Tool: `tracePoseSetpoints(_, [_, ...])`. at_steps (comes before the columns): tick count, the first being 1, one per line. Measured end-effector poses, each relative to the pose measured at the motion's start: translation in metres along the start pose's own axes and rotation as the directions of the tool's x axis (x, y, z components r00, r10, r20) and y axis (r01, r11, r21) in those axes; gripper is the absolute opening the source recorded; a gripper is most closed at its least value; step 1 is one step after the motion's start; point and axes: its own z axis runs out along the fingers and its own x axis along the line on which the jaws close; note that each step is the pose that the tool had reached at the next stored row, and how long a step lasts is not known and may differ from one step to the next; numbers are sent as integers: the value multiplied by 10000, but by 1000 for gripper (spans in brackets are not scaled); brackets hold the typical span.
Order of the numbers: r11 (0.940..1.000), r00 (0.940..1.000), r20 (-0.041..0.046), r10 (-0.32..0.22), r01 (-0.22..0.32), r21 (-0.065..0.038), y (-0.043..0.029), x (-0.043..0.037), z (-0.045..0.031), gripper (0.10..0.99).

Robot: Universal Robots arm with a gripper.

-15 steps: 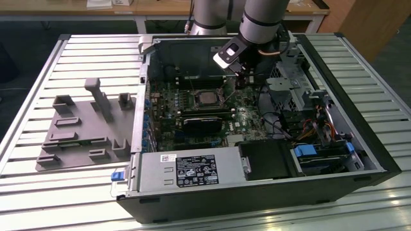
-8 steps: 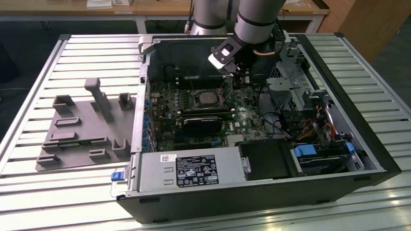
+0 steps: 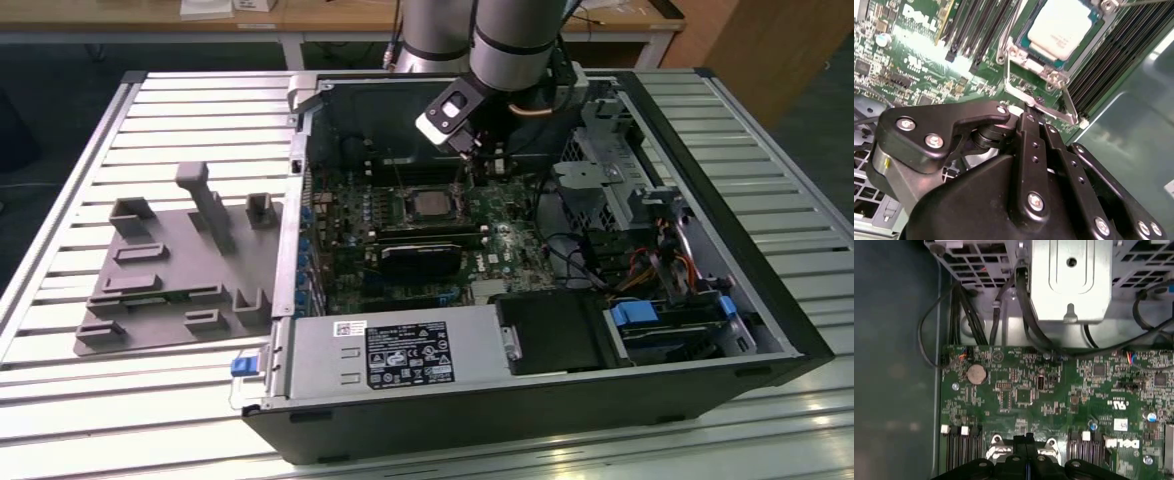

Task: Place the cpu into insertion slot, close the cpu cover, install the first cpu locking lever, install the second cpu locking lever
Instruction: 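Close the cpu cover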

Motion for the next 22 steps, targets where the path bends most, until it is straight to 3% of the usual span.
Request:
tracePoseSetpoints(12, [10000, 10000, 2, -8, 8, -77, -156, 7, 0, 102])
tracePoseSetpoints(19, [10000, 10000, 2, -9, 9, -78, -162, 7, 0, 102])
tracePoseSetpoints(20, [10000, 10000, 1, -6, 6, -56, -162, 8, 0, 102])
tracePoseSetpoints(22, [9999, 10000, 50, 14, -14, 130, -162, 8, 3, 102])
